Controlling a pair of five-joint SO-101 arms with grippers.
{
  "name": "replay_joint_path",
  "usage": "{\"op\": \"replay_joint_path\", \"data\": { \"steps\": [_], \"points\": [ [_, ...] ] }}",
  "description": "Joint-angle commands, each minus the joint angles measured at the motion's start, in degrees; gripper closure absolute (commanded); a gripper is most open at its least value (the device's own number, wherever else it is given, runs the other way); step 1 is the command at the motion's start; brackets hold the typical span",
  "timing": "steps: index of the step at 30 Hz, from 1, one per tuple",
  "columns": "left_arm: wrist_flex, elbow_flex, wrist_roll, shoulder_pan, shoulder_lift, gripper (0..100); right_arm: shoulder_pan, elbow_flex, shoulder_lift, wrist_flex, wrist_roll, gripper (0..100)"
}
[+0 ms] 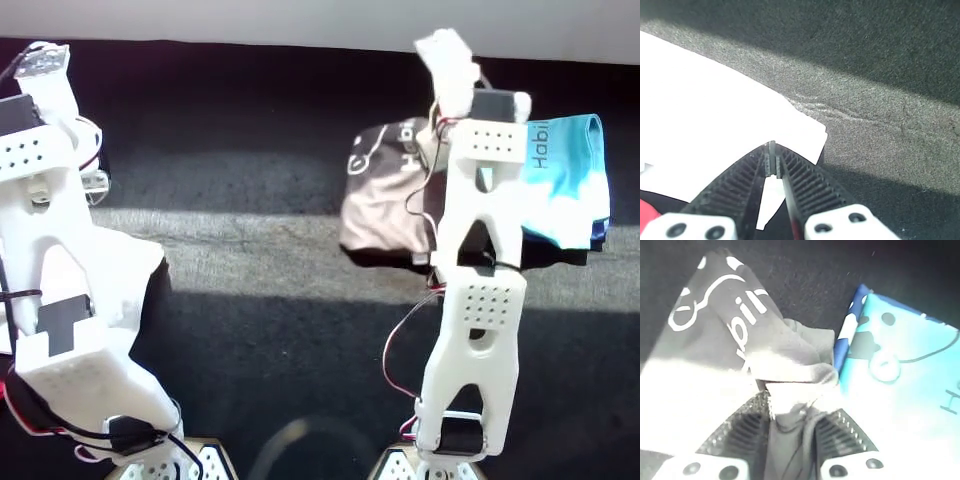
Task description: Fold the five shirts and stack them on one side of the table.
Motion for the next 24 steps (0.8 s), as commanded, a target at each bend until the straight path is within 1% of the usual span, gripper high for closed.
{"op": "replay_joint_path", "data": {
  "steps": [1,3,8,14,21,24],
  "points": [
    [0.2,-0.6,0.0,-0.6,-3.2,99,0.0,-9.6,-8.4,6.2,2.2,99.3],
    [0.1,-0.6,0.0,-0.7,-3.2,99,1.2,-11.0,-10.7,6.5,3.6,99.3],
    [0.2,-0.6,0.0,-1.3,-3.2,99,7.3,-11.0,-15.3,6.3,10.0,99.3],
    [-0.6,-0.7,0.0,-1.8,-3.2,99,14.5,-10.9,-14.2,5.3,15.4,99.3],
    [-0.3,-0.7,0.1,-1.8,-3.2,99,19.1,-10.9,-1.8,-6.6,20.1,99.3],
    [-0.2,-0.6,0.1,-1.9,-3.7,99,20.5,-10.9,4.4,-13.1,20.2,99.3]
  ]
}}
